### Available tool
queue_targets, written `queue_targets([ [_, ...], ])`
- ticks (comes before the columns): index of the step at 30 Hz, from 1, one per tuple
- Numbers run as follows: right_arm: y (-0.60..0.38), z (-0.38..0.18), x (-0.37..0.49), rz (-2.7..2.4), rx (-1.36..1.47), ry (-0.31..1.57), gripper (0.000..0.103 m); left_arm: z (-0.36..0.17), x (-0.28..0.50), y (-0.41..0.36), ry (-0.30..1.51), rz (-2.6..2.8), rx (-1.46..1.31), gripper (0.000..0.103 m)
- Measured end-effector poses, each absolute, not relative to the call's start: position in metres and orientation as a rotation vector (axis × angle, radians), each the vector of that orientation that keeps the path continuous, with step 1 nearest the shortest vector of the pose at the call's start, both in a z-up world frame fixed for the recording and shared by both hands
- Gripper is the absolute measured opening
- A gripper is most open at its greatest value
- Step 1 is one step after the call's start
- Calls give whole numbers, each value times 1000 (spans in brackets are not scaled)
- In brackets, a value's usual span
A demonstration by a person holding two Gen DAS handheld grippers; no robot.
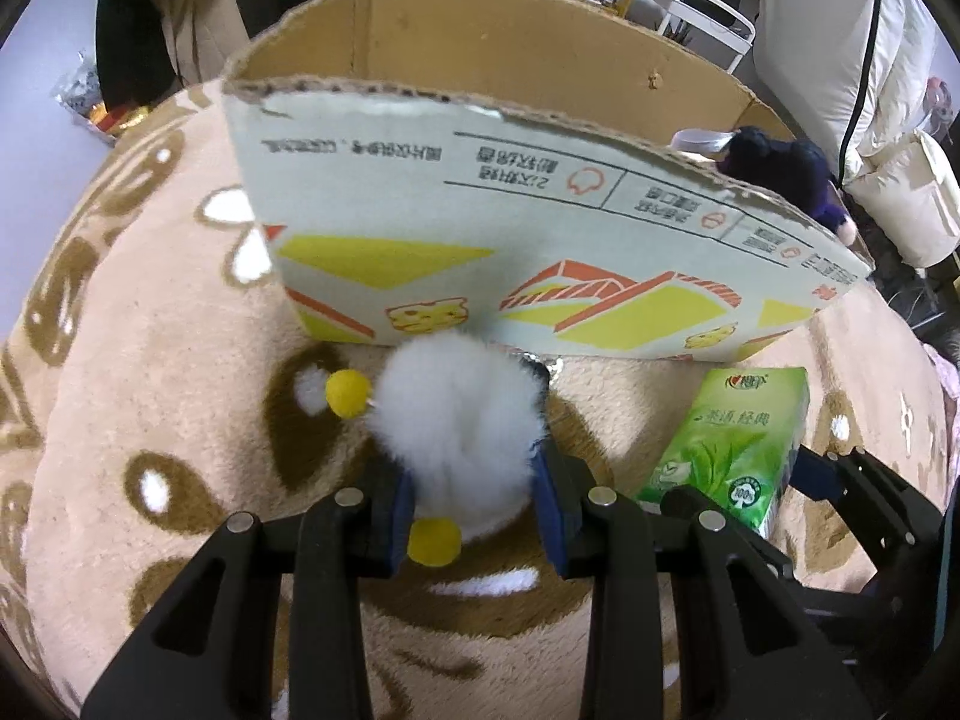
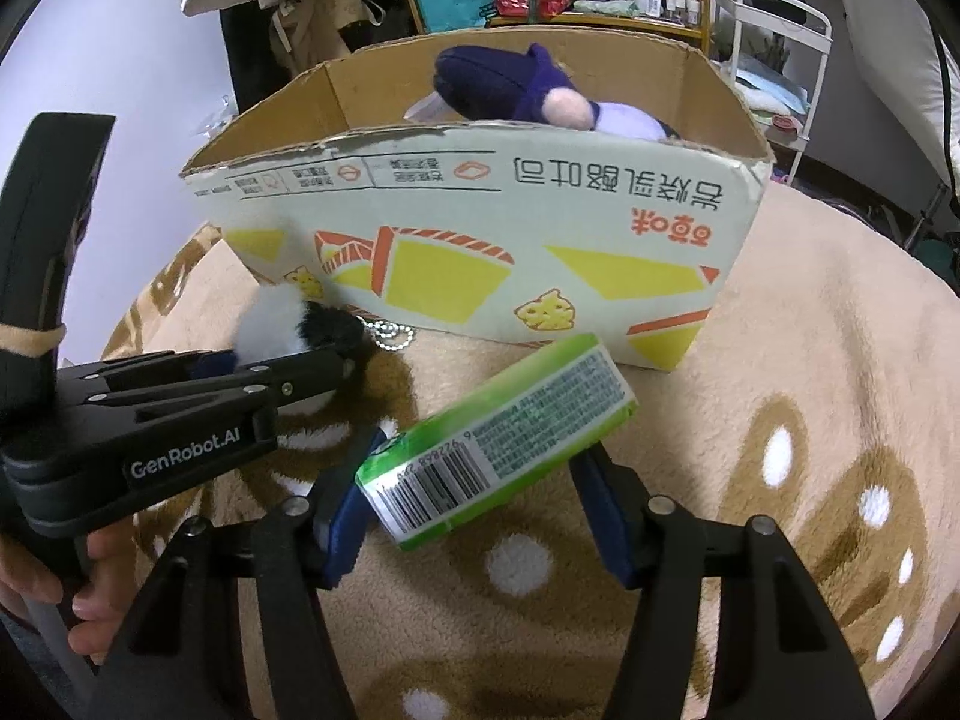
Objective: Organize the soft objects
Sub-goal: 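Grasp the white chick with the left gripper while the right gripper grasps the green box, then lift the chick with the left gripper while the right gripper lifts the green box over the box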
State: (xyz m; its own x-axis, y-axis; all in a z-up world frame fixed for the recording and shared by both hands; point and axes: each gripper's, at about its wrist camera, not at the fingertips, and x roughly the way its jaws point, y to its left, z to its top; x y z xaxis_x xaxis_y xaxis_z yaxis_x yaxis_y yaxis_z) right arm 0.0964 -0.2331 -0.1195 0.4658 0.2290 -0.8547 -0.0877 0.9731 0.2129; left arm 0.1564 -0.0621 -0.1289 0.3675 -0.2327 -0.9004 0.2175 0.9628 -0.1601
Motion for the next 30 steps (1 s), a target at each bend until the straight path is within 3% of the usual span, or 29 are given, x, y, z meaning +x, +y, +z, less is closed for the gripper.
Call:
queue_targets([
  [15, -232, -77, 75, 198, 155, 916, 65, -82, 111, -52, 1016, -220, 19, 33],
  [25, -234, -36, 57, 185, 119, 757, 64, -38, 73, -50, 814, -189, 40, 33],
  [27, -236, -28, 57, 190, 114, 730, 58, -29, 70, -50, 768, -183, 41, 33],
  [28, -236, -25, 59, 195, 111, 722, 50, -24, 67, -50, 736, -179, 47, 33],
  [30, -236, -21, 62, 203, 106, 710, 48, -18, 65, -50, 694, -173, 61, 33],
])
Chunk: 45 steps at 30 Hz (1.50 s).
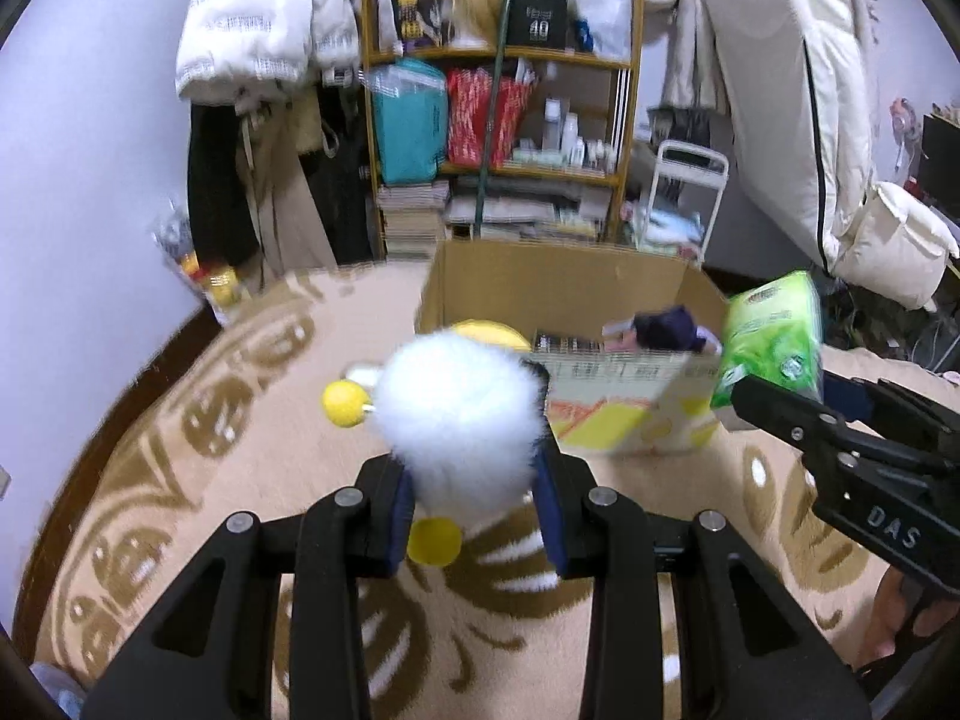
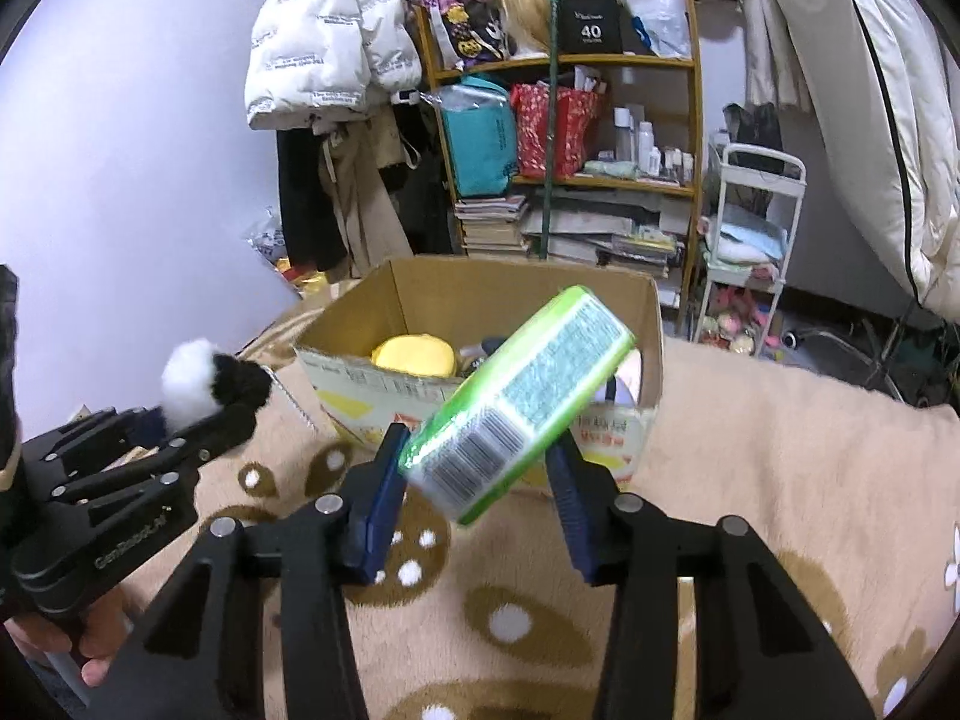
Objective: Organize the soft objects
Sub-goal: 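Lift the chick with the left gripper while the right gripper lifts the green box over the box, then open both grippers to drop the chick and green box into the box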
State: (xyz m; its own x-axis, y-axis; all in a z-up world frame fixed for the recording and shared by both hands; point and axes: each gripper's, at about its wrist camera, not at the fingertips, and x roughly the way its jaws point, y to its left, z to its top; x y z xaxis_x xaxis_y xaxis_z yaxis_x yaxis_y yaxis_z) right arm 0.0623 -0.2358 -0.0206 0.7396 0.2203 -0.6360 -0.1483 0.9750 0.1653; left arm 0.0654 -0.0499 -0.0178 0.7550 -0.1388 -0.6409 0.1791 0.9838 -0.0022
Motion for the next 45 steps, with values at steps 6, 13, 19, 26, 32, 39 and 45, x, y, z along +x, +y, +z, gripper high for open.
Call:
queue_targets([
  [6, -237, -18, 73, 224, 126, 676, 35, -12, 70, -50, 667, -170, 50, 33],
  [13, -235, -18, 74, 192, 116, 662, 32, -15, 73, -46, 662, -159, 34, 33],
  [19, -235, -9, 73, 192, 129, 622, 30, -8, 73, -44, 623, -152, 24, 33],
  [26, -235, 10, 86, 216, 135, 553, 30, 11, 83, -48, 548, -162, 34, 33],
  [32, -238, 19, 104, 220, 119, 520, 30, 22, 110, -57, 514, -183, 61, 33],
  [39, -246, 13, 126, 228, 103, 530, 30, 20, 134, -73, 507, -210, 128, 34],
  [45, -251, 0, 140, 231, 114, 556, 30, 1, 151, -83, 550, -226, 137, 34],
])
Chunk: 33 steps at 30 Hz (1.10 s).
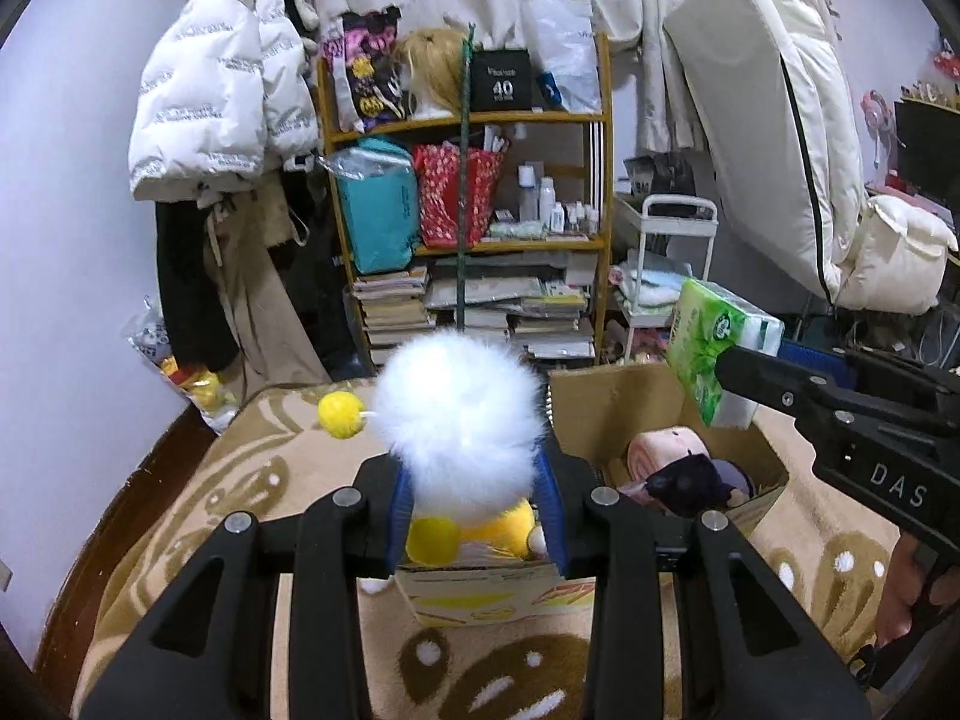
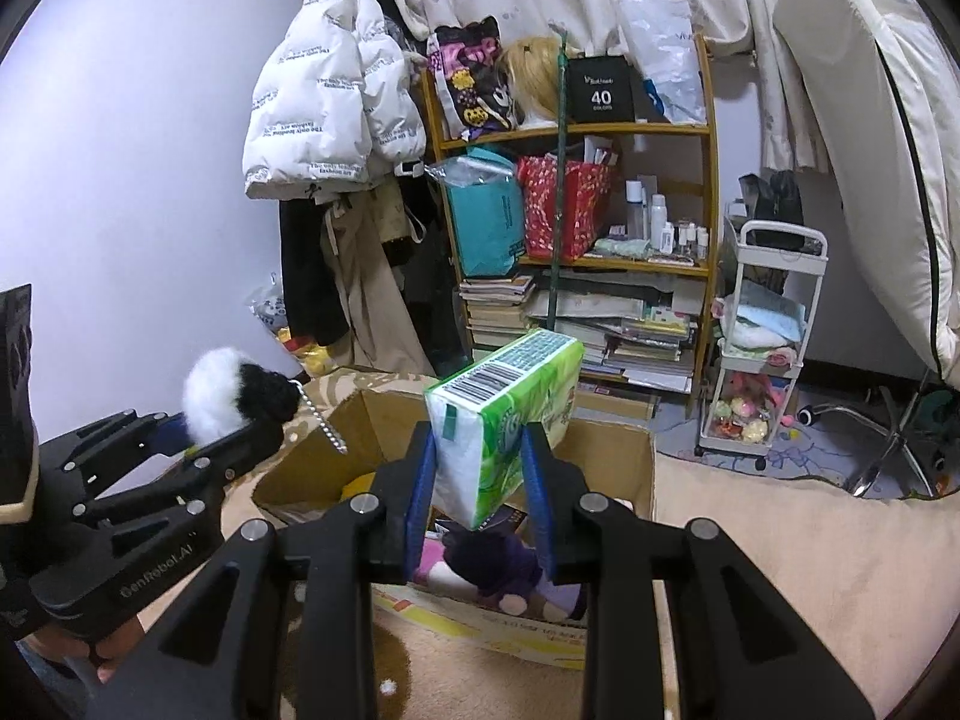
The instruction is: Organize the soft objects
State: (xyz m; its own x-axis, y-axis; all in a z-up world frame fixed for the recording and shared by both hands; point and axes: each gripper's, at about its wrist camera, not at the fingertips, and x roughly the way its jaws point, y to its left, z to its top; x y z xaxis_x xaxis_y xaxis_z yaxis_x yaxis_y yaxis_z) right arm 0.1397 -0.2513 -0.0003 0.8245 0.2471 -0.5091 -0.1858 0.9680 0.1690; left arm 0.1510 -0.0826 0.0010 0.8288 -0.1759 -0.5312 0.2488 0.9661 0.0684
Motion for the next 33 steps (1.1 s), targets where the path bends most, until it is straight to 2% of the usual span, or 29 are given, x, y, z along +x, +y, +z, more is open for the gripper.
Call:
queue_targets([
  [6, -257, -20, 151, 246, 152, 604, 31, -19, 169, -87, 619, -224, 124, 37],
  [10, -259, -32, 156, 264, 192, 640, 34, -27, 171, -86, 633, -207, 135, 54],
  [14, -259, -36, 155, 261, 186, 647, 34, -27, 169, -84, 631, -202, 137, 57],
  [19, -261, -32, 149, 246, 173, 646, 37, -23, 162, -76, 627, -181, 129, 68],
  [21, -263, -29, 144, 238, 178, 642, 45, -20, 159, -73, 627, -171, 130, 73],
  [23, -264, -26, 139, 227, 177, 631, 59, -17, 154, -70, 622, -164, 125, 77],
  [25, -265, -21, 133, 215, 165, 619, 61, -14, 149, -67, 615, -163, 121, 79],
  [27, -266, -16, 127, 203, 156, 612, 68, -11, 142, -65, 611, -159, 122, 82],
  [29, -268, -11, 119, 188, 160, 595, 80, -7, 135, -63, 604, -152, 124, 84],
  [31, -271, -6, 112, 173, 166, 578, 84, -4, 128, -60, 600, -144, 124, 91],
  [33, -274, -1, 104, 163, 172, 568, 90, 0, 120, -57, 592, -133, 119, 93],
])
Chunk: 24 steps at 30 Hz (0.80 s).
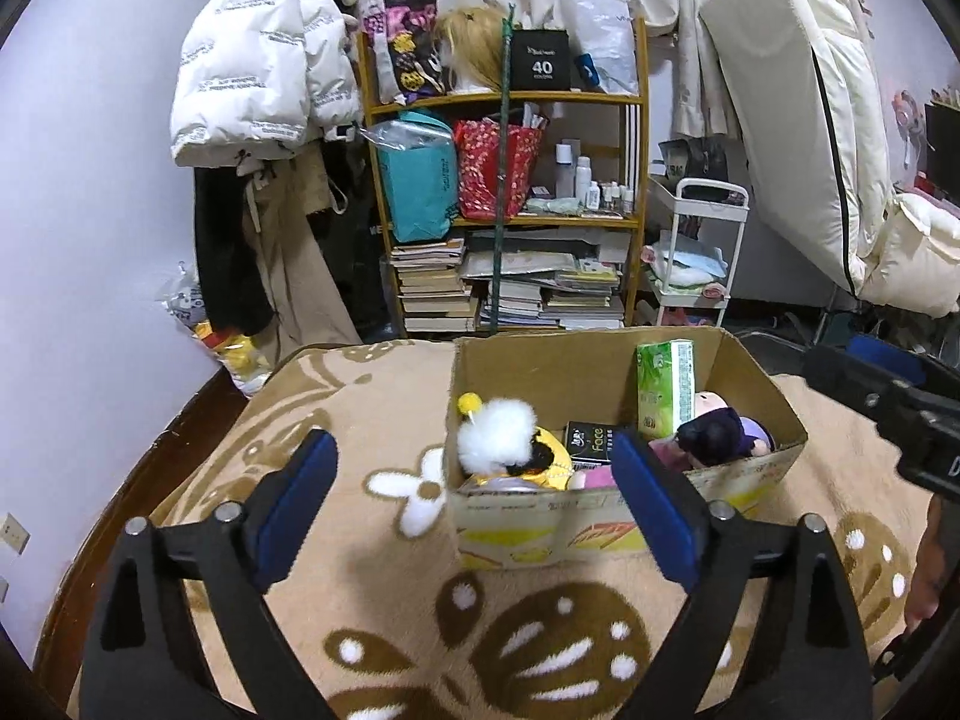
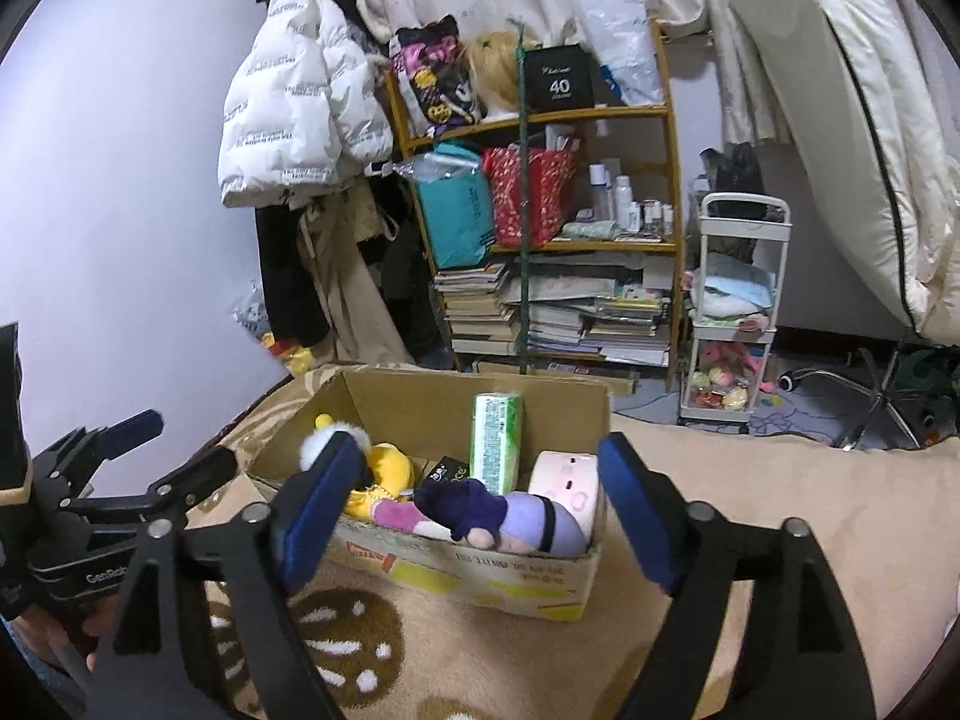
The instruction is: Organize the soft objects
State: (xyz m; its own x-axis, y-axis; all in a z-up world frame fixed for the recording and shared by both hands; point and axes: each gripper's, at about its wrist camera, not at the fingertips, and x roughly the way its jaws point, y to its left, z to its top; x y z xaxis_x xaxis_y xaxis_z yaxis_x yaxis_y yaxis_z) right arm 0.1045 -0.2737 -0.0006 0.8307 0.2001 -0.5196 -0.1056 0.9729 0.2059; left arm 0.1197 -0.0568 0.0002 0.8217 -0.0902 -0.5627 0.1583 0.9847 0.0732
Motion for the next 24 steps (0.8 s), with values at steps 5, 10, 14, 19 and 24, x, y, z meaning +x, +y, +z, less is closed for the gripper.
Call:
queue_targets([
  [5, -283, 13, 86, 139, 180, 543, 102, 8, 102, -48, 594, -121, 104, 94],
  [10, -289, 25, 63, 119, 168, 516, 103, 15, 83, -39, 584, -103, 110, 98],
  [14, -290, 31, 46, 110, 146, 515, 103, 15, 70, -29, 592, -96, 84, 98],
  [19, -293, 35, 29, 97, 144, 508, 103, 18, 55, -25, 585, -73, 104, 98],
  [24, -296, 36, 15, 74, 130, 503, 103, 21, 39, -24, 570, -68, 132, 98],
])
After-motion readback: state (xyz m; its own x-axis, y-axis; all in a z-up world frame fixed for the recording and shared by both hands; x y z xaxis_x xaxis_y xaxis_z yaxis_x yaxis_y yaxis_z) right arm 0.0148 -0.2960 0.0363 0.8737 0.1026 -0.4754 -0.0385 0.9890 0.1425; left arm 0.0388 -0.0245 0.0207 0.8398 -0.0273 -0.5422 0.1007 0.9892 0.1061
